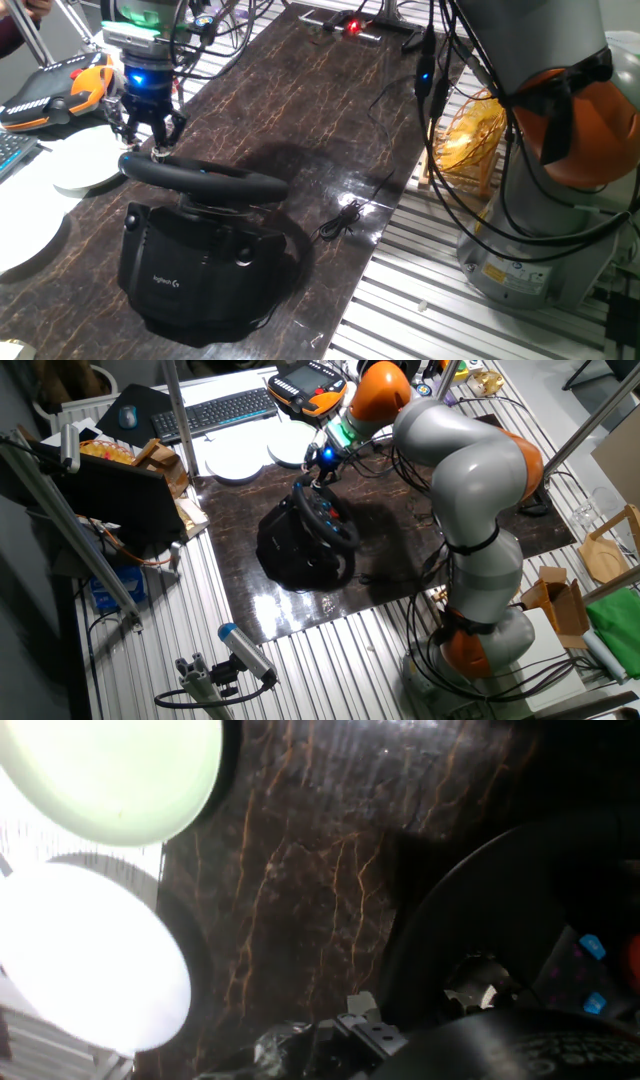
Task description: Rotate the steering wheel 90 degrees counterclockwise
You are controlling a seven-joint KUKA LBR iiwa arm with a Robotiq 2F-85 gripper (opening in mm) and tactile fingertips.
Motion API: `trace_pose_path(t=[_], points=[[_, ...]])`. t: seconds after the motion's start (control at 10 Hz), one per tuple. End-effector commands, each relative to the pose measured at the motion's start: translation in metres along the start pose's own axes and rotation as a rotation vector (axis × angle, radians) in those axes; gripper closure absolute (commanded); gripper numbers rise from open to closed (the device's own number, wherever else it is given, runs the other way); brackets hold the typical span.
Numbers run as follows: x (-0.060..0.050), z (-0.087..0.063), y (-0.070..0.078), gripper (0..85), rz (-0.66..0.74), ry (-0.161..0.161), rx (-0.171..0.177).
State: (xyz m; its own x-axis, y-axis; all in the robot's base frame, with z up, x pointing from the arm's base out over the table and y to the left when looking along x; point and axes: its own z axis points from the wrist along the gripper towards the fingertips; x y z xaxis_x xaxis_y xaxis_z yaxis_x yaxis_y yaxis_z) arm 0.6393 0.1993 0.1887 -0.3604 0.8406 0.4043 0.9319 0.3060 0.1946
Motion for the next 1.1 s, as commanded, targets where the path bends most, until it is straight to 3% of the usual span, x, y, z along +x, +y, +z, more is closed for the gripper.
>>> trace_pose_path(t=[0.0, 0.3, 1.0], points=[[0.002, -0.003, 0.002, 84.3, -0.012, 0.007, 0.005], [0.007, -0.006, 0.006, 84.3, -0.059, 0.032, 0.009], [0.013, -0.005, 0.008, 84.3, -0.160, 0.053, 0.052]])
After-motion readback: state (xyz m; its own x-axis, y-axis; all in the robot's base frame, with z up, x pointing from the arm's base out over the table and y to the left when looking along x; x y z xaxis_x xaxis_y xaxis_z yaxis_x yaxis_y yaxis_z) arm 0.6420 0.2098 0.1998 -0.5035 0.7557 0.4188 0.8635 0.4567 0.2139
